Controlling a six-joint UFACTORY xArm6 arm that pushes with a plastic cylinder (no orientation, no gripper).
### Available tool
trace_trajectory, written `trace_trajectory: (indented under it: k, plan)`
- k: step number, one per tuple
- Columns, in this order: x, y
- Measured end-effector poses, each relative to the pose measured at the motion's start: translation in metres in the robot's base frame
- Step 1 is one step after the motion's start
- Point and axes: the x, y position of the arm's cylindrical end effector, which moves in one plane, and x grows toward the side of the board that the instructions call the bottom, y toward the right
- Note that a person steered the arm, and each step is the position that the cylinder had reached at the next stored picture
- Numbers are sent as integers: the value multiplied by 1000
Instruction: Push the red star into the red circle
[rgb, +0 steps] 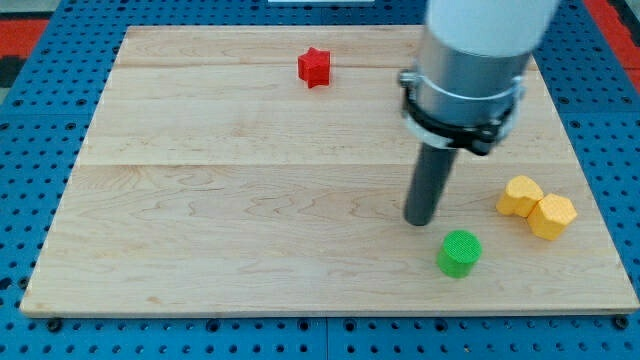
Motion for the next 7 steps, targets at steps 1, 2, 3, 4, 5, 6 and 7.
trace_trajectory:
  k: [1,2,3,4,5,6,7]
  plan:
    - [59,-15]
    - [99,-13]
    - [82,27]
    - [27,61]
    - [-2,76]
    - [0,75]
    - [0,62]
